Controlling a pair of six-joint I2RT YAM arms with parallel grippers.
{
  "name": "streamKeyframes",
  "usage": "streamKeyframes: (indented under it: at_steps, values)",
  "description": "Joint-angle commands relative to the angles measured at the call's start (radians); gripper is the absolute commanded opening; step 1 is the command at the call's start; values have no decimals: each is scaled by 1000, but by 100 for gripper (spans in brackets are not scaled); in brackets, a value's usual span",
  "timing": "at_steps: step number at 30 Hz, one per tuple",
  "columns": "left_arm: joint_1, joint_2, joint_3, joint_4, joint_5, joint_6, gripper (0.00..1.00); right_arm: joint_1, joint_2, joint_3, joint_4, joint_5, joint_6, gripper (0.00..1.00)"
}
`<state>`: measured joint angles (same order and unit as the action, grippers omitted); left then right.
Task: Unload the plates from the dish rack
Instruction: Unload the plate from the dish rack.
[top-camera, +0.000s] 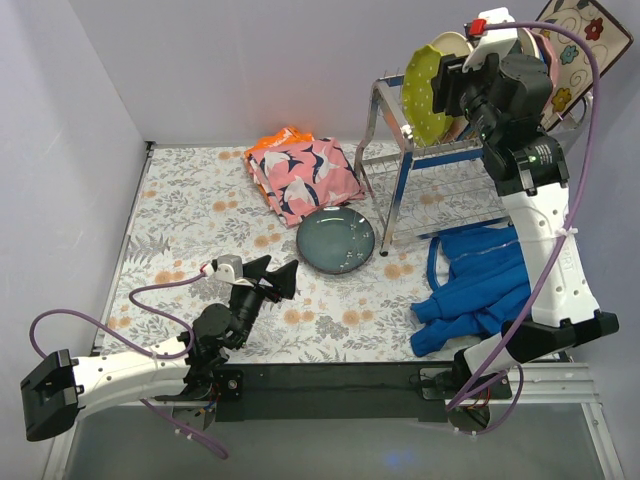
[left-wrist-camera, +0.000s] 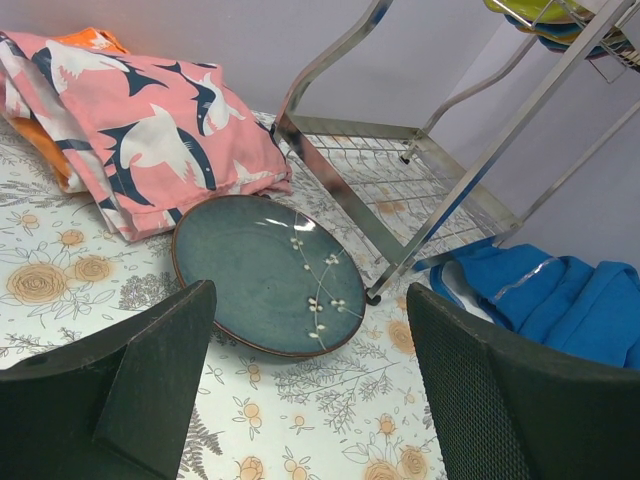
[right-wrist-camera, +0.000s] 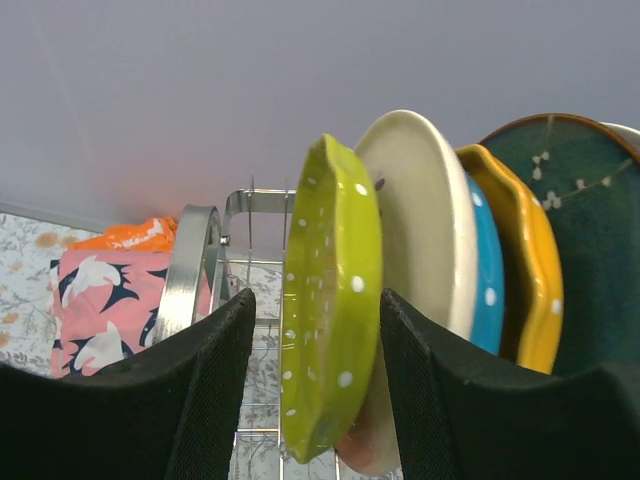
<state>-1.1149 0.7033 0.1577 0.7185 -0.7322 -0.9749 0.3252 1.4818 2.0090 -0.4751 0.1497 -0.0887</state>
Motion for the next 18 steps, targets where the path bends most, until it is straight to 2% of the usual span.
streamKeyframes:
  at_steps: [1,5,11,18]
  values:
    - [-2,-1,23,2,2,16,75,-21,-49,8,0,5,9,59]
    - [-2,-4,25,1,2,15,75,-21,-52,4,-7,63,9,62]
    - [-2,-5,22,2,2,13,75,-21,-28,-26,-8,25,7,62]
    - [-2,-4,23,2,2,15,75,-21,6,-26,-8,53,-9,62]
